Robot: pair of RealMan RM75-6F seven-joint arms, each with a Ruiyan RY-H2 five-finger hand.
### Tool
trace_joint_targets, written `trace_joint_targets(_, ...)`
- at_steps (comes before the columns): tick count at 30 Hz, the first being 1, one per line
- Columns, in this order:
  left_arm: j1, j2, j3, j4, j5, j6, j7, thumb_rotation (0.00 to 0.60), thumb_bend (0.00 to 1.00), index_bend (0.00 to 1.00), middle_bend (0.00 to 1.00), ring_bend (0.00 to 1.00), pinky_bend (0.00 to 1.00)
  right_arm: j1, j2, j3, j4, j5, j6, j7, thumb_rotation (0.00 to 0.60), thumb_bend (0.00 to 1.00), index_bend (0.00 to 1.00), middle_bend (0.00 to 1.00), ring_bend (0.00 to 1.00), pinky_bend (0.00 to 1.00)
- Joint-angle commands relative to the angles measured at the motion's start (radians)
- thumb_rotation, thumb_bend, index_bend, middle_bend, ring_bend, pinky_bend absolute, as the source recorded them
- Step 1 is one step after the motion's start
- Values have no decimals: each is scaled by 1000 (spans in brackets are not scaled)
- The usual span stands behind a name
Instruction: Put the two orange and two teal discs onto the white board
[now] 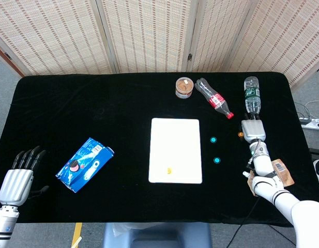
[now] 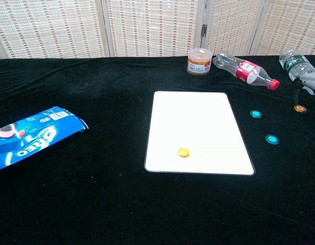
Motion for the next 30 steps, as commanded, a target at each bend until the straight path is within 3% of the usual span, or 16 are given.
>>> trace_joint_targets(1,0,0,0,1,0,1,-2,600,162,0,0,33,0,1,-2,1,2,-3,-3,-2,600,342,492,133,9,0)
trace_joint_targets(9,0,1,1,2,3,3,-10,600,161,0,0,33,0,-8,13,7,-21,-18,12,8,600,376,556,155,14,0)
trace_joint_targets(15,0,5,0,-1,9,8,-13,600,162,0,0,33,0,-33,80,-1,-138,-77,74,42,600,394,565,160,17,0)
trace_joint_targets(25,2,17,-2,-17,20,23,-5,600,161,0,0,33,0,-72,285,-64,-592,-321,269,51,600,394,565,164,14,0)
trace_joint_targets(30,3,24,-2,-27,26,30,-1,600,161,0,0,33,0,-64,317,-100,-746,-439,324,22,600,395,566,167,12,0)
